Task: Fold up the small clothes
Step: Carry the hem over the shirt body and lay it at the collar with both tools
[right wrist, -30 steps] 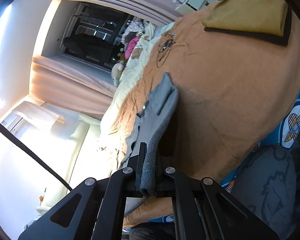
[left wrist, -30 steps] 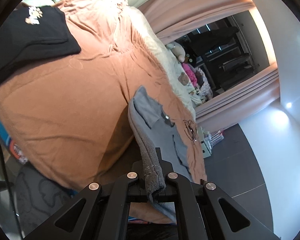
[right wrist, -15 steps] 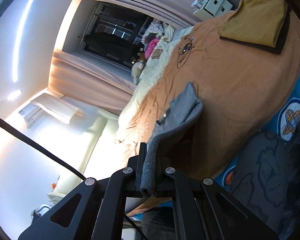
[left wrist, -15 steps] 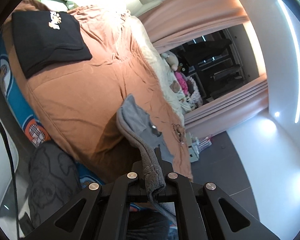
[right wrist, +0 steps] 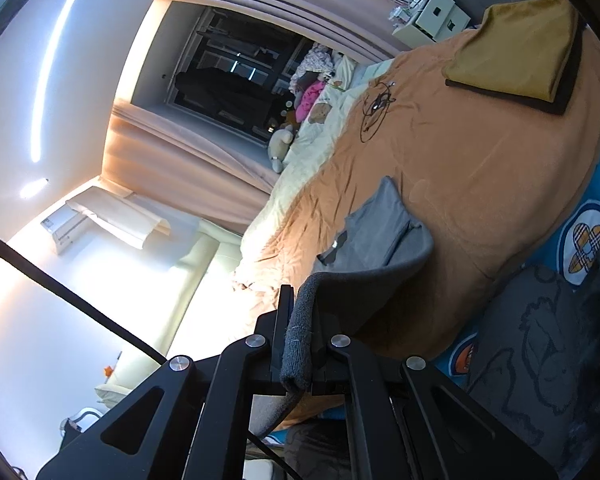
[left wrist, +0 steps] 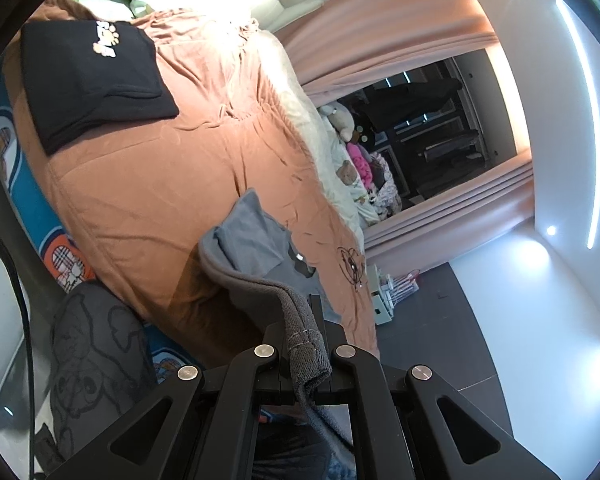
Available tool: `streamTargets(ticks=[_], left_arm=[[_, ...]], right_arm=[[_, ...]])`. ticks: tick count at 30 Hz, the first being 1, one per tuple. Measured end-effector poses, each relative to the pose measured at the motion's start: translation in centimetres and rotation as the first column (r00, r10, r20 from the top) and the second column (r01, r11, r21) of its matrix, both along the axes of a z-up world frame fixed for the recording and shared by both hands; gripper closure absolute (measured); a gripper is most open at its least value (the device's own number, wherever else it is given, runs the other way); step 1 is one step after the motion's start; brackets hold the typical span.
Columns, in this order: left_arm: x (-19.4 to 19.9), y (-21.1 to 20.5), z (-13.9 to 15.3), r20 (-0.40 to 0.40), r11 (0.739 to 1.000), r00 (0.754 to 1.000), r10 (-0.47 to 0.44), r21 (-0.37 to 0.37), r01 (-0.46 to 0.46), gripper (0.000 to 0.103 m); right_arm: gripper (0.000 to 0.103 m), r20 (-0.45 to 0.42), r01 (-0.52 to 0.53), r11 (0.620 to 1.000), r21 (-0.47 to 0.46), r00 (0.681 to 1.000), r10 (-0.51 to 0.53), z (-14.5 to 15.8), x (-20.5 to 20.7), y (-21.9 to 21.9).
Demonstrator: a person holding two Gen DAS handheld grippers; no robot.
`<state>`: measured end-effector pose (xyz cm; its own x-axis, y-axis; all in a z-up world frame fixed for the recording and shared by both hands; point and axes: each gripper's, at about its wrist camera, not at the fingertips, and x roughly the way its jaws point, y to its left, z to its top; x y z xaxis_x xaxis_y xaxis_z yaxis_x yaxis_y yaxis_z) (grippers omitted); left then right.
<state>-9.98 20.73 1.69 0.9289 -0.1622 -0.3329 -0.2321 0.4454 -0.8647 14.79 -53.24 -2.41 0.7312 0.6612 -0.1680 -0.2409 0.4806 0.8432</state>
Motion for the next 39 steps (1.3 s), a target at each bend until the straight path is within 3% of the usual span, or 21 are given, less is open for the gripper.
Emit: streamTargets(ticks=[10,22,28,39], left_arm=[[8.4,2.8,2.0,-0.019,1.000,1.000,0.014,-0.003,-0.014,0.101],[18.9,4.7,5.0,-0.040,0.999,0.999,0.000,0.053,0.002,0.101],[23.6,5.4,4.4,-0.062,0.995,0.998,-0.005,0.100,0.011,0.101],[30.9,7.6,-0.8,-0.188,0.994,0.982,0.006,0.108,0.014,0.101]], right_arm=[[0.102,-0.004,0.014,0.999,-0.050,1.000,-0.015,2.7,8.5,1.7],[0.102,0.007,0.011,0.996,-0.092,1.000,-0.011,6.1,17.1,5.2],[0.102,0.009,0.038,0.982,-0.184,0.999,-0.037,6.8,20.7,6.8],[0.102,-0.075,0.000,0.962,-0.273,0.997,-0.022,6.8,27.2,11.2]])
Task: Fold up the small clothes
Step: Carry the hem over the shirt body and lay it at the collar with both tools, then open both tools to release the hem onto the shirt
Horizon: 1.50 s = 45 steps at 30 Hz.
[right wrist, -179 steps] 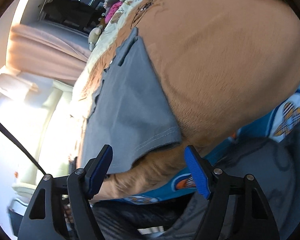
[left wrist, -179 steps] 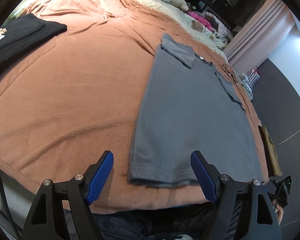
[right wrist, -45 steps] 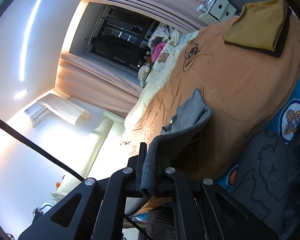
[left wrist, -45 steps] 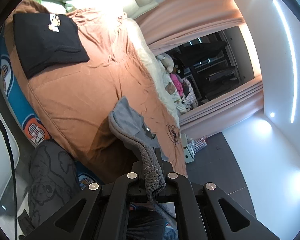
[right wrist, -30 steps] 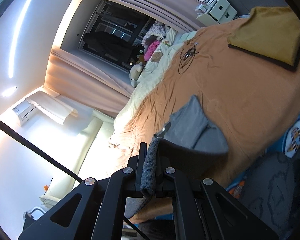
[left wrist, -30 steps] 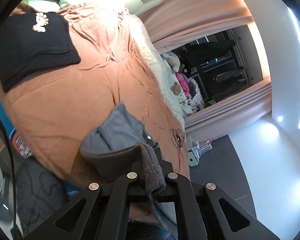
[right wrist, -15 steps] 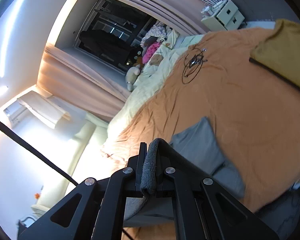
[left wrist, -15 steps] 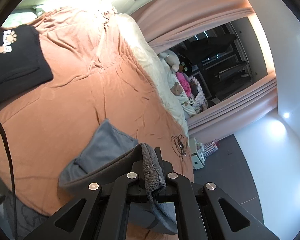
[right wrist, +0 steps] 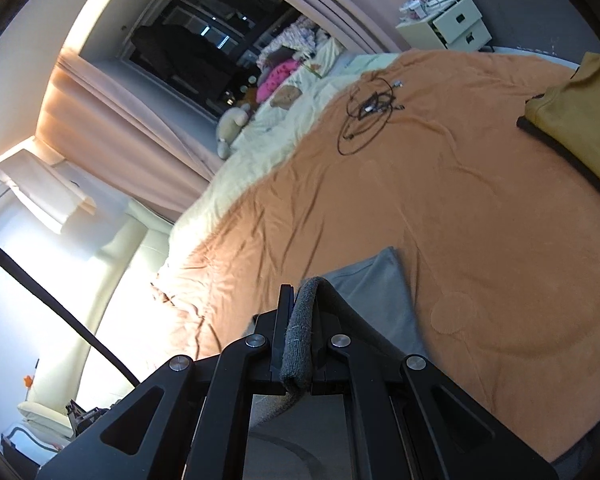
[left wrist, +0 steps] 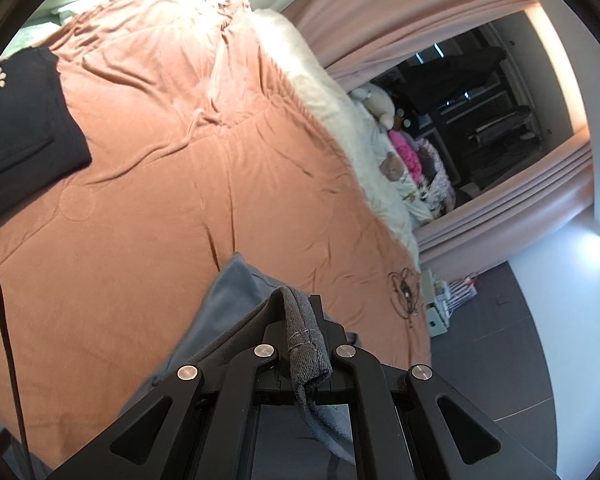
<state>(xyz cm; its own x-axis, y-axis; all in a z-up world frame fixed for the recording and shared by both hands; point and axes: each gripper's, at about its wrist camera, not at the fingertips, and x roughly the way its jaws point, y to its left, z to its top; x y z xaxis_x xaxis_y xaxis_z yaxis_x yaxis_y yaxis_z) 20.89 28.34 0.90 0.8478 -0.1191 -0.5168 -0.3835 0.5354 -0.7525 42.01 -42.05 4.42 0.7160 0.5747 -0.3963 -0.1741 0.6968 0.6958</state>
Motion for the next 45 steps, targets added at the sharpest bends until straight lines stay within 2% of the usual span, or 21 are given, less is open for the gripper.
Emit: streamTargets(ticks=[12,20,24,27,32,35,38,39,40,41,42,43,45], left_arm=[[9.2,1.4,-5.3,-0.136,0.997,0.990,-0.040,0.056,0.048,0.101],[14.7,2.5,-9.6,-0.221,0.995,0.974,-0.038,0.083,0.057,0.101],[16.3,3.2,-11.9,-0.262,0.996,0.965,-0.023,0.080,0.046,0.100],[17.0,3.7,-13.4,-0.290,0.996,0.957,-0.009,0.084,0.034,0.100],[18.2,3.8,-15.0,-0.337,0.994,0.941,-0.015,0.093,0.049,0.100],[19.4,3.5,-15.2,-0.377,0.990,0.924,-0.068,0.091,0.110,0.097],[19.4,2.8,-13.8,-0.384,0.974,0.916,-0.112,0.141,0.178,0.083],[19.4,2.7,-13.5,-0.386,0.969,0.915,-0.117,0.159,0.191,0.062],[19.2,2.5,-12.9,-0.389,0.960,0.914,-0.114,0.193,0.202,0.037],[18.7,2.2,-11.9,-0.383,0.945,0.918,-0.105,0.250,0.212,0.029],[18.3,2.0,-11.2,-0.374,0.933,0.922,-0.102,0.286,0.220,0.021],[18.0,1.8,-10.7,-0.372,0.921,0.922,-0.106,0.313,0.232,0.021],[17.6,1.1,-9.8,-0.396,0.890,0.908,-0.138,0.353,0.289,0.021]], right_arm=[[0.102,-0.110,0.038,0.997,-0.070,0.993,-0.045,-1.6,6.8,3.2],[0.102,-0.158,0.076,0.984,-0.162,0.982,-0.102,-2.3,10.6,5.9],[0.102,-0.197,0.073,0.978,-0.195,0.974,-0.111,-2.9,12.1,6.9],[0.102,-0.234,0.056,0.981,-0.185,0.967,-0.099,-3.5,13.1,7.1],[0.102,-0.245,0.014,0.975,-0.223,0.967,-0.070,-3.4,14.0,7.9],[0.102,-0.249,-0.007,0.964,-0.266,0.966,-0.062,-2.8,14.5,8.4],[0.098,-0.259,-0.050,0.944,-0.326,0.965,-0.039,-2.2,14.1,9.5],[0.092,-0.253,-0.059,0.939,-0.339,0.967,-0.031,-2.0,13.8,9.5],[0.079,-0.242,-0.070,0.932,-0.356,0.970,-0.019,-1.3,13.4,9.8],[0.064,-0.231,-0.079,0.927,-0.367,0.973,-0.009,-0.9,13.1,9.8],[0.028,-0.218,-0.077,0.918,-0.389,0.976,-0.011,-0.3,12.8,9.9],[0.019,-0.194,-0.066,0.907,-0.417,0.981,-0.018,0.3,12.1,9.9],[0.019,-0.165,-0.078,0.881,-0.468,0.986,0.000,1.1,10.9,10.1]])
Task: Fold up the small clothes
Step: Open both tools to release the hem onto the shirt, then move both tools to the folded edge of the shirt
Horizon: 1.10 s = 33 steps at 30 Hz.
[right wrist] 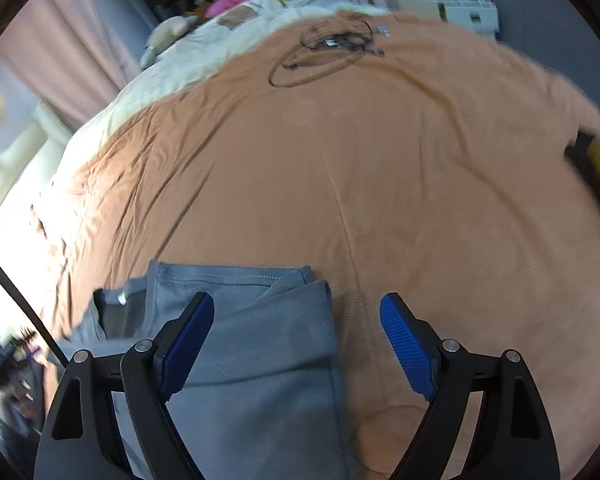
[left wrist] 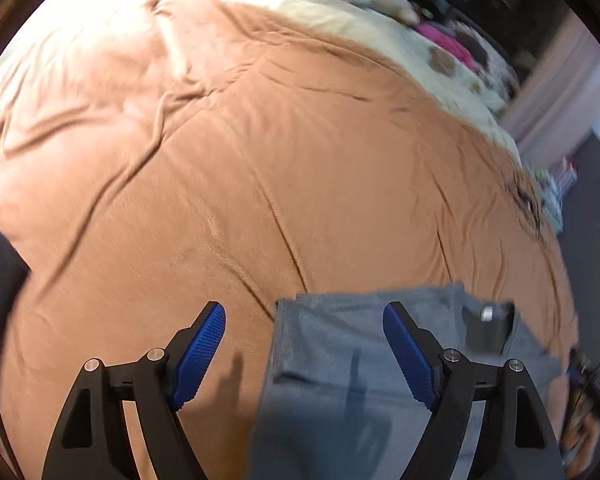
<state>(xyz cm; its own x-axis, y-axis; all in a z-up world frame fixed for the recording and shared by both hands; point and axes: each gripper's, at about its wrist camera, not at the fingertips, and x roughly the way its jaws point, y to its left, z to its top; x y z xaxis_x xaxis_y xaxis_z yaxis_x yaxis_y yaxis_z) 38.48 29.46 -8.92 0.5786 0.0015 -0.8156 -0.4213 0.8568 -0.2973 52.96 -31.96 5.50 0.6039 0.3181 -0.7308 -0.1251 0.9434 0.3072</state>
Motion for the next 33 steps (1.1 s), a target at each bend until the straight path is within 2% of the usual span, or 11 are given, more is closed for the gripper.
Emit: streamTargets(ticks=[5,11,14,20,23,28,33], left_arm=[[-1.0,-2.5,0.2,-0.104,0.980,0.986,-0.127,0.141,0.141,0.021],[-1.6,-5.3,-2.0,-0.248,0.930,0.942,-0.224,0.234,0.283,0.021],[-1.6,-6.1,-3.5,-0.320,0.905,0.915,-0.246,0.262,0.335,0.021],[-0.8,-6.7,-6.8,-0.415,0.886,0.885,-0.212,0.301,0.353,0.021],[0.3,-6.2,-7.7,-0.410,0.896,0.891,-0.194,0.297,0.331,0.019],[2.3,-5.1,-7.6,-0.387,0.907,0.907,-0.166,0.301,0.295,0.016],[4.5,-3.9,-7.5,-0.365,0.919,0.919,-0.150,0.291,0.265,0.015]], right_arm=[[0.019,-0.003,-0.091,0.982,-0.163,0.996,0.092,0.6,-2.4,1.4],[0.019,-0.035,-0.158,0.955,-0.253,0.987,0.154,1.0,-4.7,2.8],[0.019,-0.057,-0.174,0.934,-0.311,0.985,0.164,0.9,-4.5,3.5],[0.019,-0.137,-0.217,0.873,-0.437,0.975,0.174,-1.8,-3.8,5.2],[0.019,-0.154,-0.218,0.847,-0.484,0.975,0.162,-3.1,-2.5,6.2],[0.019,-0.126,-0.191,0.835,-0.516,0.981,0.147,-3.0,0.0,7.3],[0.019,-0.126,-0.167,0.850,-0.499,0.985,0.120,-3.6,3.3,7.9]])
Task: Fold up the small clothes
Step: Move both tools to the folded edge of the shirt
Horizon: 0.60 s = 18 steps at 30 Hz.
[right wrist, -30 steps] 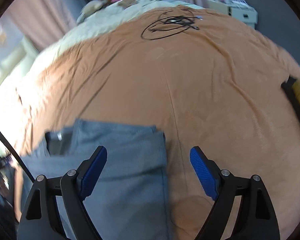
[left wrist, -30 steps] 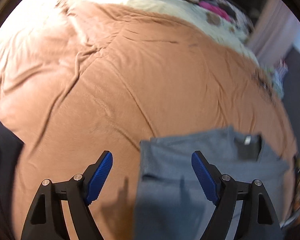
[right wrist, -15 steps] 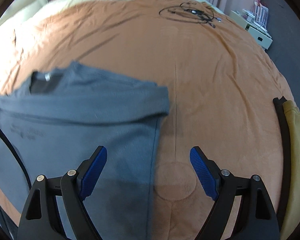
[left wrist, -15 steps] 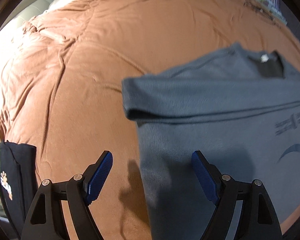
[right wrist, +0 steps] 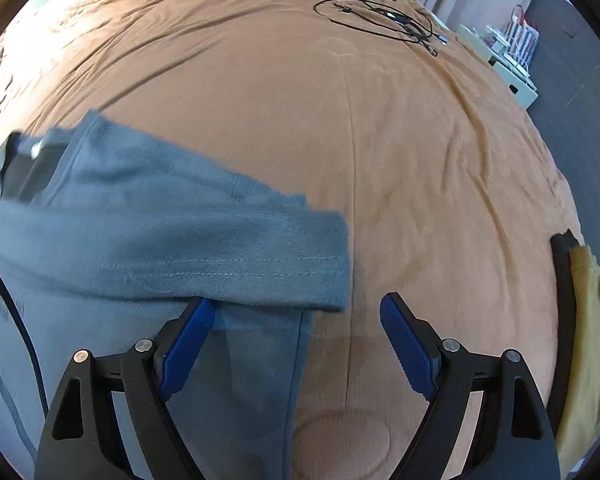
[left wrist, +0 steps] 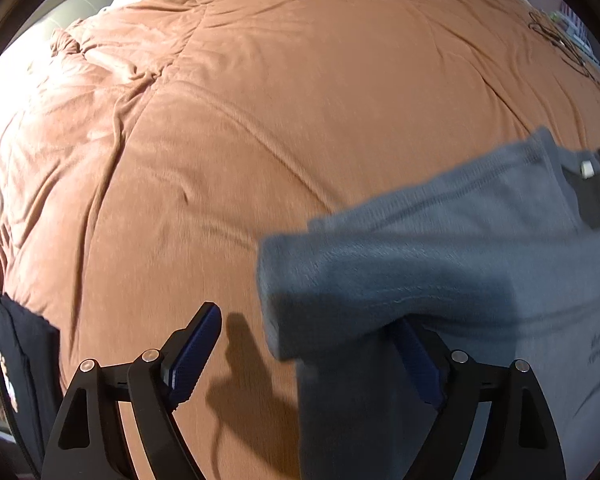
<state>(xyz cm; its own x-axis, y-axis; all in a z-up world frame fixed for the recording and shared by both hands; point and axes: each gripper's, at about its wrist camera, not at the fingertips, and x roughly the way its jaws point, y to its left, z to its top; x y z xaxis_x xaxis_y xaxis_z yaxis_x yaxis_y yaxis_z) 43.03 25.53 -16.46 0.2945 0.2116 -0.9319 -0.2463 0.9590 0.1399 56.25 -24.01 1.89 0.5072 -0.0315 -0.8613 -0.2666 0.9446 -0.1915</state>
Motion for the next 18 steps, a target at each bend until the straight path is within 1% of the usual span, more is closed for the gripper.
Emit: streamTargets(ticks=[3,7,9,11,13,15,18], left_arm=[[1.0,0.3,0.2,0.015,1.000,1.000,0.009,-0.008,-0.009,0.015],[2.6,1.8,0.2,0.048,0.999,0.998,0.039,-0.027,-0.037,0.015],[3.1,2.6,0.5,0.082,0.997,0.994,0.072,-0.046,-0.068,0.015],[3.5,3.5,0.9,0.110,0.993,0.987,0.115,-0.047,-0.110,0.015],[3.6,4.3,1.4,0.133,0.987,0.978,0.159,-0.052,-0.153,0.018],[3.4,5.2,2.1,0.159,0.981,0.969,0.189,-0.072,-0.179,0.019],[2.7,6.4,3.2,0.205,0.975,0.956,0.209,-0.125,-0.186,0.019]], right_arm=[[0.019,0.016,0.017,1.000,0.000,1.000,-0.017,-0.1,1.5,-0.2],[0.019,0.019,0.045,0.999,0.026,0.999,-0.045,-0.4,3.6,-0.2],[0.019,0.032,0.059,0.998,0.033,0.998,-0.060,-0.5,4.4,-0.1],[0.019,0.047,0.082,0.996,0.041,0.995,-0.084,-0.4,5.1,-0.5],[0.019,0.063,0.120,0.992,0.045,0.990,-0.123,-0.3,5.8,-0.8],[0.022,0.080,0.153,0.987,0.049,0.984,-0.156,-0.1,6.2,-1.2],[0.030,0.078,0.147,0.984,0.103,0.985,-0.156,0.2,6.0,-1.7]])
